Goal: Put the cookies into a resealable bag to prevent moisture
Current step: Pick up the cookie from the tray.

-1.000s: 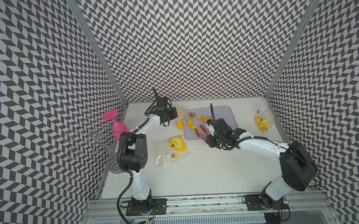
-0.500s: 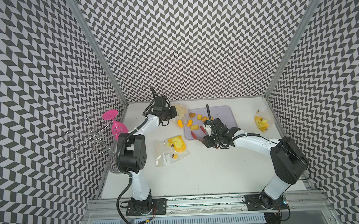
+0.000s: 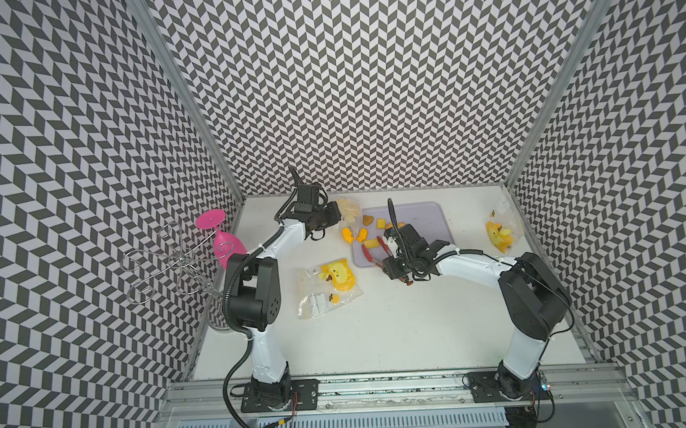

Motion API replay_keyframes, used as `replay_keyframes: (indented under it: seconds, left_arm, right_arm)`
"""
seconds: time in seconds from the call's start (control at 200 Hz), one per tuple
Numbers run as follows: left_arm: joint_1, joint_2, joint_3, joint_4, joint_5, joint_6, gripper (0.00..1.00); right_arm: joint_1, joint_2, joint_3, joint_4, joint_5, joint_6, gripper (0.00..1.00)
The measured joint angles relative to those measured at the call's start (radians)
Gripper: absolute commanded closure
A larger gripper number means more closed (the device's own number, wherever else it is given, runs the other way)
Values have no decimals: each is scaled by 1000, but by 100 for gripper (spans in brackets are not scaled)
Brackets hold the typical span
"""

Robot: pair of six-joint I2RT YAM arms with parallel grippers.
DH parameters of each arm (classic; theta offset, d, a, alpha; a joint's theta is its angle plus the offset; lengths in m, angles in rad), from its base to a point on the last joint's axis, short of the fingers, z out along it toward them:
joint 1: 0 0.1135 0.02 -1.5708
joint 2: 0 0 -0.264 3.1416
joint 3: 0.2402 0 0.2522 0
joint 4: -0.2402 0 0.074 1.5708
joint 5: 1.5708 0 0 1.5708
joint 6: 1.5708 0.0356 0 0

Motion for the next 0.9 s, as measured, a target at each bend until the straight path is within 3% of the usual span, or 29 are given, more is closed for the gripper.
replay_keyframes:
  seconds: [0.571, 0.901]
  left_arm:
    - [-14, 119, 76, 5, -1, -50, 100]
    - [-14, 119, 76, 11, 3, -53, 100]
  right_arm:
    - [0, 1, -4, 5, 41, 3, 61]
    - [0, -171, -95, -14, 90, 10, 62]
